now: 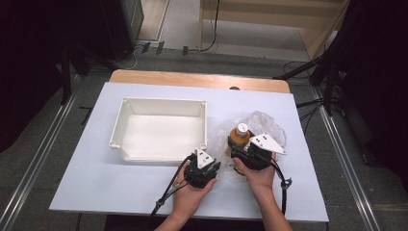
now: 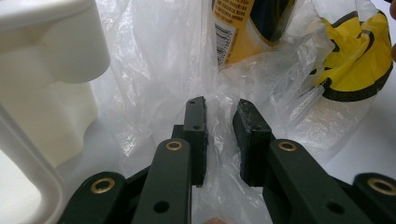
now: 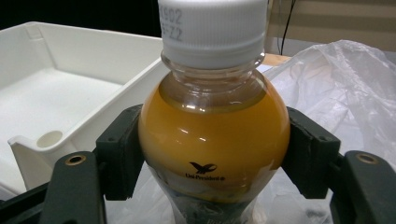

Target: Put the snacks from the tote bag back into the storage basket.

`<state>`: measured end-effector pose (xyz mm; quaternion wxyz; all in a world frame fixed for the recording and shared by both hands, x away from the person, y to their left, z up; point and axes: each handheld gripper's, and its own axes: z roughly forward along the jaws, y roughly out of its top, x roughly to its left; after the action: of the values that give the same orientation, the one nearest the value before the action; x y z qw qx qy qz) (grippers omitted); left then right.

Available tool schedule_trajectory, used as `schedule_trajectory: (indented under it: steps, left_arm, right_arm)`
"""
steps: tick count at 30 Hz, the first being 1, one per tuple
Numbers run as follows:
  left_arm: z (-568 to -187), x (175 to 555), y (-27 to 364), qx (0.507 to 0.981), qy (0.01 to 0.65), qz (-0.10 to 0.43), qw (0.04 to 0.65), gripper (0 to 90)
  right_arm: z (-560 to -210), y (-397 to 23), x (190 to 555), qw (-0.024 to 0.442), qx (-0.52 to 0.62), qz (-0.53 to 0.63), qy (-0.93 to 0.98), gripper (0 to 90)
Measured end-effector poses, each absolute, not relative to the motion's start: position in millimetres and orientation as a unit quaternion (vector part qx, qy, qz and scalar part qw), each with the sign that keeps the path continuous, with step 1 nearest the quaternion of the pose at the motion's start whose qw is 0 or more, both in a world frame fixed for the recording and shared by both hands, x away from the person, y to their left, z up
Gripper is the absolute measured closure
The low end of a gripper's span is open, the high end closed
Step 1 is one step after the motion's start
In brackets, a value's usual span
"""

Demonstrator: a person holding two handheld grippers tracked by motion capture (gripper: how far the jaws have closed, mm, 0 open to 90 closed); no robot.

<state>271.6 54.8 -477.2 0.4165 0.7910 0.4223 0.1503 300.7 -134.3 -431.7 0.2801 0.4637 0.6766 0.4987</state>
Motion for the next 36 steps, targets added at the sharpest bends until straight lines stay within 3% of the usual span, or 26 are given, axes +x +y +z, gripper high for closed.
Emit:
schedule_trajectory:
  steps: [36]
  left_arm:
    - [-477.3,271.6,53.7,0.789,0.425,0.151,0.417,77.8]
  right_arm:
    - [-367.9,-129.4,303.2,0.303,0.476,0.516,0.645,31.2]
